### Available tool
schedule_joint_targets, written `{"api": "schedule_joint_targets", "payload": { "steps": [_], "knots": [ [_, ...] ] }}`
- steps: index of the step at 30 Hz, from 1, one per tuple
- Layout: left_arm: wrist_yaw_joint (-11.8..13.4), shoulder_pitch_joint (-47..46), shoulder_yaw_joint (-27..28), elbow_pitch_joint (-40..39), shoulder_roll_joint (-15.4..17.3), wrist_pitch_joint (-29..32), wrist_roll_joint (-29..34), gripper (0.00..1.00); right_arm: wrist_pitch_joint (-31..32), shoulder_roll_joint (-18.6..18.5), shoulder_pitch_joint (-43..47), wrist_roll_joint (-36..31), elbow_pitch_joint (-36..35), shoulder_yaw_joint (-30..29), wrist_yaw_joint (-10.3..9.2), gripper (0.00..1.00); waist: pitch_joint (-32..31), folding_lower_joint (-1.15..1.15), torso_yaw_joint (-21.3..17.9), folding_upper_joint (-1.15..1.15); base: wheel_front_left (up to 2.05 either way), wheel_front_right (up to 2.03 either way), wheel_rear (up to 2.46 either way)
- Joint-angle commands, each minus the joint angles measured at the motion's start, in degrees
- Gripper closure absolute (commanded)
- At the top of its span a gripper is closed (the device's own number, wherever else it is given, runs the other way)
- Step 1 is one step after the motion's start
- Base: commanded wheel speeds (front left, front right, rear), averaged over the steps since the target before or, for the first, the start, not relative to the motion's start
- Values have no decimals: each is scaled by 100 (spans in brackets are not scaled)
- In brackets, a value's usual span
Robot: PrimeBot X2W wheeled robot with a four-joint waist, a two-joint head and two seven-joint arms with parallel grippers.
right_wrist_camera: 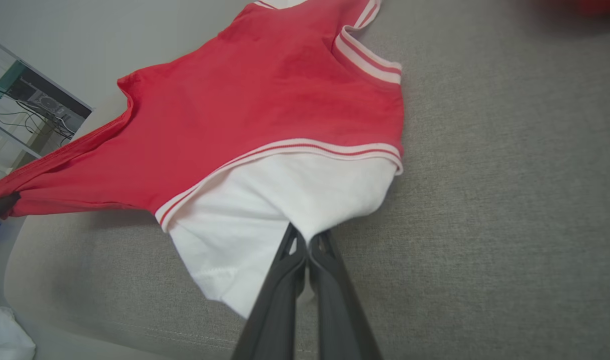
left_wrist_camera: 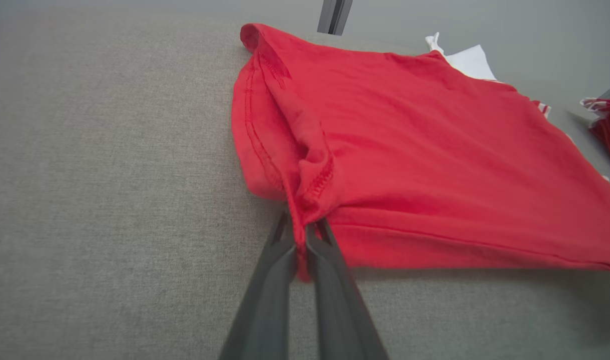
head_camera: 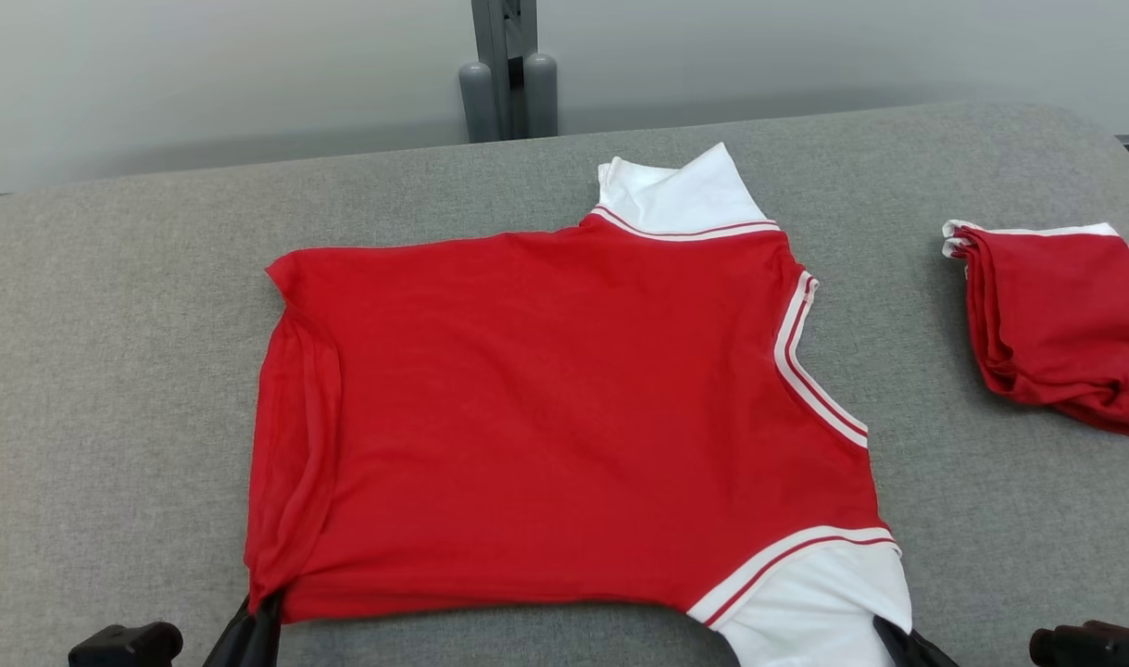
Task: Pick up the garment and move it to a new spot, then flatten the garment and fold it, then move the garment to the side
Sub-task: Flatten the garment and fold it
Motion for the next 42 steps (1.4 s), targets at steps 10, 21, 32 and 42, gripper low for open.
{"api": "schedule_joint_targets", "payload": {
  "steps": [10, 21, 32, 42],
  "knots": [
    [-50, -301, 13, -248, 315, 402, -38, 100, 609, 28, -249, 34, -554, -131, 1, 100, 236, 0, -33, 0, 0, 0, 0],
    [-312, -1338, -7, -81, 418, 561, -121, 100, 996, 97, -1549, 253, -627, -308, 1, 100, 812, 0, -66, 0, 0, 0, 0],
    [-415, -1982, -46, 601, 319, 457, -188, 100, 982, 19, -2742, 455, 446, -24, 1, 100, 1296, 0, -51, 0, 0, 0, 0],
    [-504, -2349, -88, 1008, 192, 297, -275, 35, 635, 80, -3402, 1007, 1169, 9, 2, 22, 1407, 0, 3, 0, 0, 0, 0]
  ]
}}
